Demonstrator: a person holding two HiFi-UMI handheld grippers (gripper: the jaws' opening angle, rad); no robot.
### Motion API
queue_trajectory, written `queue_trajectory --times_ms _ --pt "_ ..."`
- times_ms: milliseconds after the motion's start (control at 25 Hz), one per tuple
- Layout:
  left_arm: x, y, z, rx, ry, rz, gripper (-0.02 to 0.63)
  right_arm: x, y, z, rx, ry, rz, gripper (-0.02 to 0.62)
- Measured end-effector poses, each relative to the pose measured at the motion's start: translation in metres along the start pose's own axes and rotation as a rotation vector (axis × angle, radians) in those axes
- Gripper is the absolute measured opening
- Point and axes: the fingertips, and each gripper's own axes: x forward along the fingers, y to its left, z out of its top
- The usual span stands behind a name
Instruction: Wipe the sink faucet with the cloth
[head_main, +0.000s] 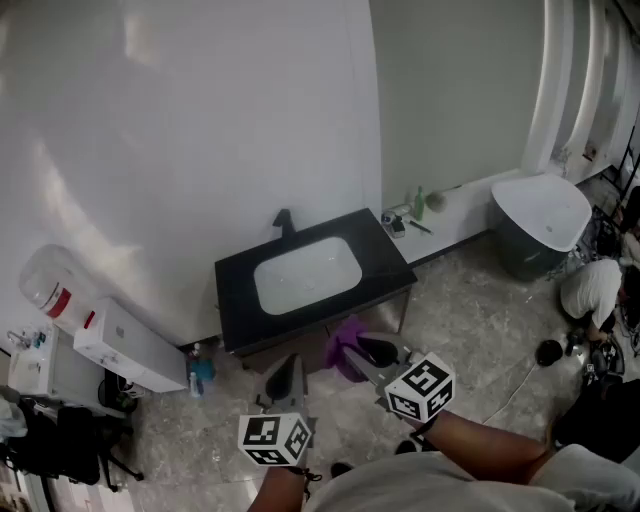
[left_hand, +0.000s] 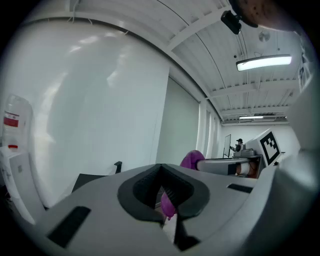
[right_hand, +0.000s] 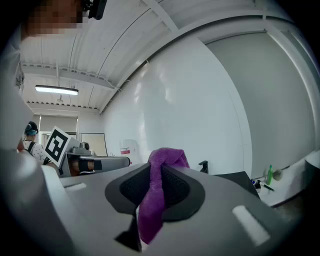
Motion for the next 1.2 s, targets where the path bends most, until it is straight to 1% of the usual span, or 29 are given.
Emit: queue_trajectory --times_ms 320,640,760,1080,1200 --pt "-0.003 0.000 -0.005 -0.007 0.012 -0.001 0.006 -0.001 0.003 -0.005 0.001 0.008 -0.001 0.060" --pt "-0.007 0.013 -0.029 -0.032 0.060 -0.016 0.006 0.007 0.010 -0.031 0.036 0.039 -0.006 0.060" --pt "-0.014 0.024 -0.031 -0.034 0.066 -0.027 0.006 0.014 0.022 -0.034 0.046 0.028 -0.011 0.060" --pt "-0.047 0.055 -0.017 -0.030 0.056 -0.096 0.006 0.039 0.064 -0.018 0.036 -0.031 -0.041 0.063" --pt "-0.046 0.070 -0.015 -0.031 0.065 -0.109 0.006 0.052 0.072 -0.015 0.027 -0.028 -0.047 0.063"
